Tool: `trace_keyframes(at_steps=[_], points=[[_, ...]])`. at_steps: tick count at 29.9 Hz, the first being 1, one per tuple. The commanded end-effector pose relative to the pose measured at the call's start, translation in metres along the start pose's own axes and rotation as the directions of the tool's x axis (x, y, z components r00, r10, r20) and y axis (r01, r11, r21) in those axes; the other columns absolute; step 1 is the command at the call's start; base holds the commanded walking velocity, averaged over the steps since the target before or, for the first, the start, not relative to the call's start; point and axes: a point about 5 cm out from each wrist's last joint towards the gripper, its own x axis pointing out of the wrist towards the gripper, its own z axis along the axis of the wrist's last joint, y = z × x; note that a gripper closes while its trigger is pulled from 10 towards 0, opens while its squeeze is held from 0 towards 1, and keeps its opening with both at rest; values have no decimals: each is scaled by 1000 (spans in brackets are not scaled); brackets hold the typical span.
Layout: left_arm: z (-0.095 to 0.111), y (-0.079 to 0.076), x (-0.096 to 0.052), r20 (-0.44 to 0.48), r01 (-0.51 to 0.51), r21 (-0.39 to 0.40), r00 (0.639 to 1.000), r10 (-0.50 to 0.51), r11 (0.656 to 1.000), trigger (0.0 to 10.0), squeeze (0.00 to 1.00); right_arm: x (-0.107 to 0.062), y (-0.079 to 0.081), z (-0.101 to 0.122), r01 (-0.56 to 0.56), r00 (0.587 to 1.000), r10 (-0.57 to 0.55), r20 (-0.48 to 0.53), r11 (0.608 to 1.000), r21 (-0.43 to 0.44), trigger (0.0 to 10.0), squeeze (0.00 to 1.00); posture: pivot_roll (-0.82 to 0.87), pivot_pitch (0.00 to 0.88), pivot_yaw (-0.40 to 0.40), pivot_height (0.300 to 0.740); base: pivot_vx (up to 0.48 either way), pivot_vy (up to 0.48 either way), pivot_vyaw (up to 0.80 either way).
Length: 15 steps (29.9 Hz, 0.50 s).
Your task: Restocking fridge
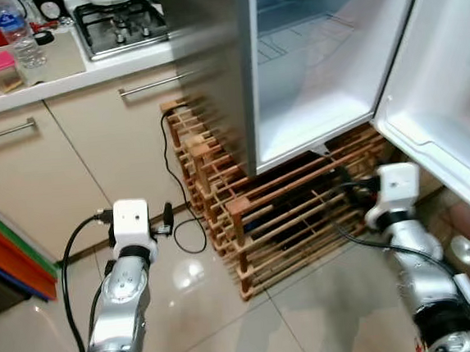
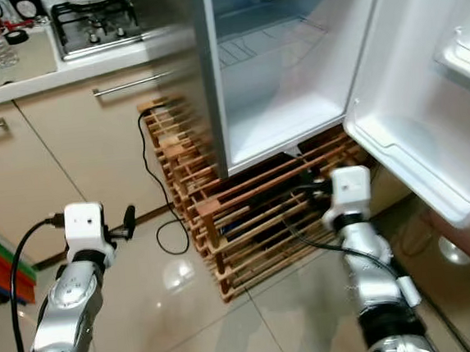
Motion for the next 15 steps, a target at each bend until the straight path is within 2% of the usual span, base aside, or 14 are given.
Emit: trace_keyframes(at_steps=[1, 9, 15], points=[[5, 0, 0, 11, 6, 4, 1000, -6, 1000, 10000, 0, -2, 2, 0, -15, 1000, 15, -11, 1000, 23, 10000, 0, -38, 0, 37, 740, 0, 465, 688], [8, -1, 4, 3, -20, 6, 1000, 20, 1000, 10000, 0, -3, 11, 0, -52, 998, 53, -36, 998, 42, 10000, 0, -30, 0, 30, 740, 0, 478, 661], [8, 0, 5, -8, -32, 27, 999, 32, 999, 10000, 0, -3, 20, 0, -81, 995, 83, -50, 996, 43, 10000, 0, -22, 0, 26, 740, 0, 0, 633]])
